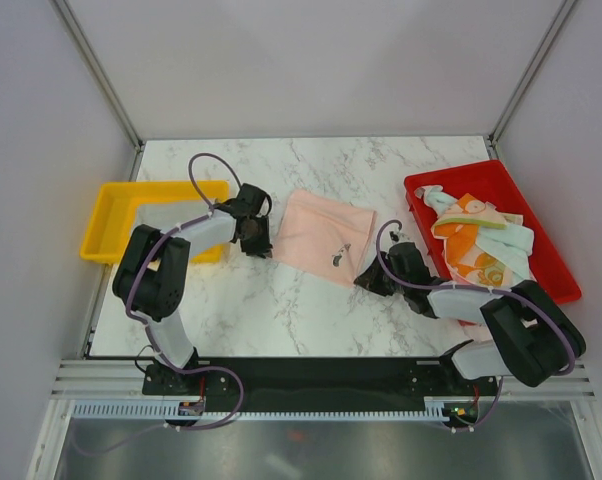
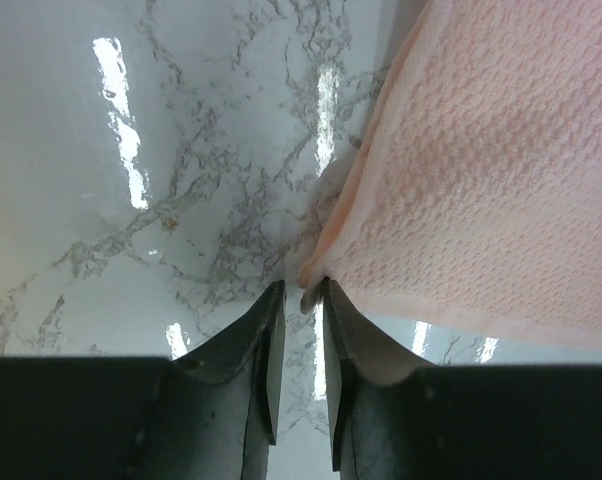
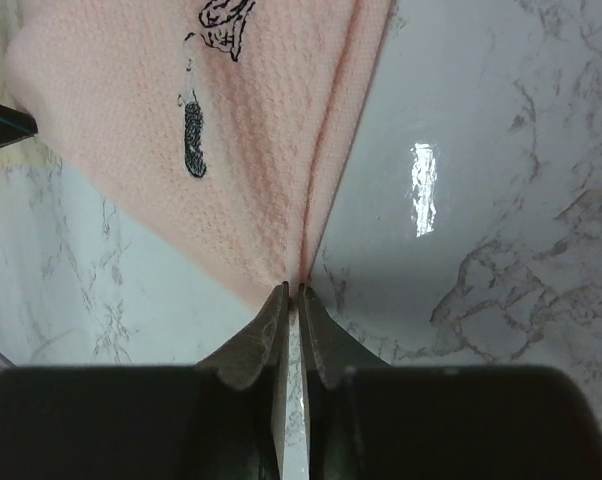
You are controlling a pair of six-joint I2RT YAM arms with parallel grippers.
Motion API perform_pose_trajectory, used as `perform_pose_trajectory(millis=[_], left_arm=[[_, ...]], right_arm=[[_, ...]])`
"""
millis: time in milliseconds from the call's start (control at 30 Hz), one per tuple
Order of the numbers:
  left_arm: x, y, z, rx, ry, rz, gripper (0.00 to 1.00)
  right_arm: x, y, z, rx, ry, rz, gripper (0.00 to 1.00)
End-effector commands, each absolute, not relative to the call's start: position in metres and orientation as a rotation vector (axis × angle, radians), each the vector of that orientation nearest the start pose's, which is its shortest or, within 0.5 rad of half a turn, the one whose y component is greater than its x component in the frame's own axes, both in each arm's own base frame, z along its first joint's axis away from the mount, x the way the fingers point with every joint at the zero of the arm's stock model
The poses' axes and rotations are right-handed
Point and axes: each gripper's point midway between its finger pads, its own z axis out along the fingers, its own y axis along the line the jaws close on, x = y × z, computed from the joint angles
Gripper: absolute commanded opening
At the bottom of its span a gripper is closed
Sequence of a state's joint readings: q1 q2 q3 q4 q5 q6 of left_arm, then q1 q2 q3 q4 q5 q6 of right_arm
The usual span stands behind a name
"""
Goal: Fold and stack the towels
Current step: Fold the towel
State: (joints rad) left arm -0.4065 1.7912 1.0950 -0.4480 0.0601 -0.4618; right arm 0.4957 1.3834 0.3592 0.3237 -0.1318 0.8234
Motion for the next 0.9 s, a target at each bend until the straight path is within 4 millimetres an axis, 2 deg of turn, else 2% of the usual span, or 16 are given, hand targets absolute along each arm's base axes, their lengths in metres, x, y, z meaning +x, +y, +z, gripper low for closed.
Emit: perform_pose_trajectory(millis=[0, 133, 233, 267, 433, 567, 700, 733, 833, 867], left_arm=[[0.336, -0.172, 0.025, -0.076, 2.736, -0.285, 0.30], [0.352, -0.178, 0.044, -0.076, 2.685, -0.313, 0.38], [0.354, -0.181, 0.046, -0.069, 2.688, -0.325, 0.43], [0.355, -0.182, 0.045, -0.070, 2.692, -0.328, 0.49], [0.356, -0.190, 0.041, -0.040, 2.716, -0.372, 0.55], [0.352, -0.196, 0.031, -0.030, 2.753, -0.408, 0.56], [0.347, -0.200, 0.020, -0.021, 2.791, -0.435, 0.52], [0.344, -0.200, 0.017, -0.027, 2.803, -0.437, 0.44], [0.338, -0.200, 0.012, -0.036, 2.825, -0.448, 0.33], [0.335, -0.200, 0.011, -0.040, 2.833, -0.454, 0.24]], right_arm=[[0.240, 0.192, 0.008, 0.269, 2.446, 0.765, 0.17], [0.242, 0.196, 0.020, 0.269, 2.426, 0.800, 0.33], [0.241, 0.200, 0.022, 0.296, 2.429, 0.836, 0.41], [0.240, 0.201, 0.023, 0.298, 2.432, 0.846, 0.44], [0.238, 0.203, 0.022, 0.374, 2.431, 0.881, 0.50], [0.238, 0.204, 0.020, 0.436, 2.426, 0.895, 0.50], [0.237, 0.200, 0.009, 0.452, 2.465, 0.821, 0.48], [0.236, 0.199, 0.005, 0.445, 2.476, 0.801, 0.47], [0.235, 0.195, 0.000, 0.424, 2.494, 0.760, 0.34], [0.234, 0.188, -0.004, 0.407, 2.506, 0.709, 0.24]])
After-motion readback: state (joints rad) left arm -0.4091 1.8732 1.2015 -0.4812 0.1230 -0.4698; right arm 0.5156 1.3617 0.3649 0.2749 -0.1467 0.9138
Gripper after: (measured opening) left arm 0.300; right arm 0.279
